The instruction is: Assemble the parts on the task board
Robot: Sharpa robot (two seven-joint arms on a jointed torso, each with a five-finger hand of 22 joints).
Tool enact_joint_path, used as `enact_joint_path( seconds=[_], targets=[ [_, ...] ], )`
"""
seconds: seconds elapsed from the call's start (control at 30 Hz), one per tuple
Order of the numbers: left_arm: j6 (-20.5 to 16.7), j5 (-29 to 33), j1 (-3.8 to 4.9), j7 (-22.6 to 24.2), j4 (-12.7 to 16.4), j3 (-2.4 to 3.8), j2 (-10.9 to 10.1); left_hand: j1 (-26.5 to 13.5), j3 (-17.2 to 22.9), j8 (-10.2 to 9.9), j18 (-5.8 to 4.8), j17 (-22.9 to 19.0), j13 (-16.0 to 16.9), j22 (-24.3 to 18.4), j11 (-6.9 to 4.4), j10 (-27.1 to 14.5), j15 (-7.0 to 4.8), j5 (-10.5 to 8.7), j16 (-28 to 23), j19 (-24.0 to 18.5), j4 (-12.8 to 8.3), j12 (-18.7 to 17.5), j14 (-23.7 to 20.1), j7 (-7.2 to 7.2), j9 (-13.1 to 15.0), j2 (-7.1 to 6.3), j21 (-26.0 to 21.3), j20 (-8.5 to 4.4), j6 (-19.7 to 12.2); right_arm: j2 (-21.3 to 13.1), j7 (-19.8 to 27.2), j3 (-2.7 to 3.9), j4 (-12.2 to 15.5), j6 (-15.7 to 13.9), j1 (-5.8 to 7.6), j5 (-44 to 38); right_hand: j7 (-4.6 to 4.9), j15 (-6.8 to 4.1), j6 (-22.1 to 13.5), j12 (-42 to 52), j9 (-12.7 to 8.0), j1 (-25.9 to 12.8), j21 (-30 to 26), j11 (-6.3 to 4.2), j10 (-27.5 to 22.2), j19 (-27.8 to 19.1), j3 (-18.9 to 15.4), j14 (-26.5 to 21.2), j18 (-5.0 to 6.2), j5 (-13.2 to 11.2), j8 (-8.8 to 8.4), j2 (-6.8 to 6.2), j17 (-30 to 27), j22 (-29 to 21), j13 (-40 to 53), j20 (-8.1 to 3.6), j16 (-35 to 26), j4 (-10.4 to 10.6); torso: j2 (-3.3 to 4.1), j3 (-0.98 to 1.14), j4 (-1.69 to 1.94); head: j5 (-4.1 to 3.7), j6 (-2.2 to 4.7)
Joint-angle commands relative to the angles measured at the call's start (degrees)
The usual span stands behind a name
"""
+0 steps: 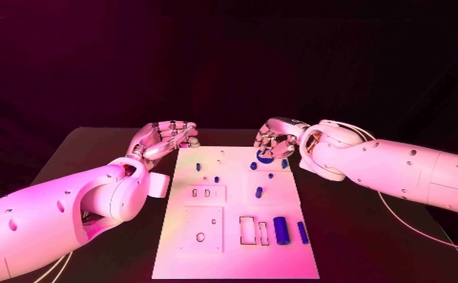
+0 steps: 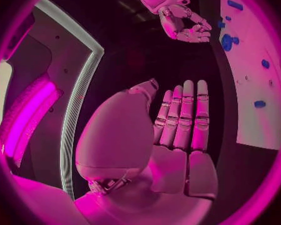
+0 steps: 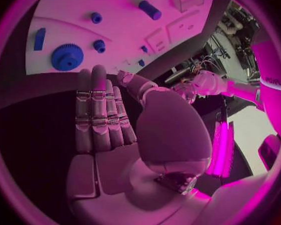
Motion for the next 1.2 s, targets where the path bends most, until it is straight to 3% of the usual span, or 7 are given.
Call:
enact_joint_path(
  seconds=[0.03,0.3,0.37,0.5,0.77,1.0,1.2],
  targets=[
    [2.00,-0.61,0.18,-0.53,1.28,0.15,-0.41,-0.06,0.39,0.11,0.69,0.27,-0.10,0.05,0.28,-0.24,-0.05,-0.38,0.40,0.29,0.03,-0.45,-0.38,0.51,0.09,-0.81,0.27,0.07,-0.29,0.09,-4.22,0.02,0.60,4.01,0.08,-9.86,-0.28,-0.08,0.19,-0.27,0.27,-0.08,1.42,-0.26,-0.43,0.71,0.04,0.74,1.06,0.15,-0.50,-0.89,2.35,1.03,0.02,-0.26,2.13,0.70,1.12,-0.34,0.39,-0.29,-0.05],
    [2.59,-0.62,0.76,-0.71,3.57,0.32,-1.42,-0.32,0.64,0.02,0.65,0.56,-0.18,0.00,0.43,-0.60,0.09,-0.42,0.61,0.09,0.04,-0.77,-0.85,0.63,0.16,-1.04,0.23,0.13,-0.63,0.34,-5.79,0.01,1.50,3.91,0.15,-13.03,-0.35,-0.12,-0.05,-0.23,1.47,-0.68,7.62,-0.18,-3.36,3.83,0.10,3.30,0.89,0.14,-1.42,-2.06,12.11,6.08,0.23,-0.67,14.55,2.74,2.24,-0.61,0.54,-0.50,-0.07],
    [2.76,-0.62,0.96,-0.73,3.94,0.35,-1.59,-0.41,0.71,0.00,0.65,0.67,-0.20,-0.02,0.48,-0.72,0.13,-0.44,0.68,0.03,0.04,-0.88,-1.00,0.67,0.18,-1.11,0.22,0.16,-0.75,0.41,-6.09,0.01,1.73,3.50,0.16,-13.56,-0.30,-0.03,-0.14,-0.23,2.13,-0.39,16.98,0.01,-4.64,7.85,-0.47,3.69,-0.68,0.15,-1.75,-2.18,23.99,18.14,0.54,-0.49,27.25,3.67,2.40,-0.65,0.53,-0.53,-0.02],
    [2.96,-0.61,1.20,-0.78,4.27,0.37,-1.72,-0.49,0.76,-0.02,0.64,0.74,-0.22,-0.03,0.52,-0.81,0.17,-0.45,0.74,-0.02,0.04,-0.95,-1.11,0.69,0.20,-1.16,0.21,0.18,-0.84,0.60,-6.35,0.01,1.93,3.28,0.17,-13.97,-0.25,0.15,-0.19,-0.19,2.74,0.24,24.91,0.17,-5.78,11.10,-1.38,4.40,-2.05,0.18,-2.06,-2.04,33.70,28.60,0.92,-0.22,37.56,4.53,2.77,-0.75,0.67,-0.70,0.00],
    [3.18,-0.59,1.56,-0.92,4.67,0.41,-1.90,-0.62,0.80,-0.05,0.64,0.84,-0.23,-0.05,0.57,-0.91,0.21,-0.47,0.81,-0.07,0.07,-1.04,-1.24,0.74,0.22,-1.21,0.20,0.21,-0.94,1.47,-6.53,-0.06,1.46,4.16,-0.02,-14.22,-0.18,0.22,-0.30,-0.19,3.32,1.01,30.76,0.26,-6.30,13.26,-1.77,4.82,-3.06,0.20,-2.41,-1.93,40.49,36.49,1.34,0.18,44.73,5.27,3.33,-0.80,1.03,-0.72,-0.06],
    [3.27,-0.58,1.78,-0.98,4.80,0.44,-2.07,-0.75,0.82,-0.06,0.64,0.92,-0.24,-0.07,0.61,-1.00,0.25,-0.49,0.88,-0.12,0.09,-1.11,-1.36,0.78,0.25,-1.26,0.18,0.23,-1.03,1.97,-6.74,-0.11,0.43,4.54,-0.21,-14.29,-0.13,0.31,-0.34,-0.15,3.51,1.18,32.41,0.32,-6.36,13.88,-1.70,4.99,-3.36,0.54,-2.52,-1.85,42.34,38.76,1.47,0.28,46.65,5.54,3.62,-0.93,1.12,-0.83,-0.09],
    [3.42,-0.58,1.90,-1.05,4.83,0.46,-2.08,-0.75,0.82,-0.06,0.64,0.92,-0.24,-0.07,0.61,-1.00,0.25,-0.49,0.88,-0.12,0.09,-1.11,-1.36,0.78,0.25,-1.26,0.18,0.23,-1.03,2.35,-6.94,-0.13,-0.16,4.78,-0.26,-14.44,-0.08,0.36,-0.18,-0.06,3.69,1.47,33.44,0.34,-6.11,14.23,-1.26,5.08,-3.54,0.66,-2.50,-1.57,43.42,40.19,1.60,0.34,47.81,5.70,3.88,-0.86,1.24,-0.83,-0.07]
  ],
)
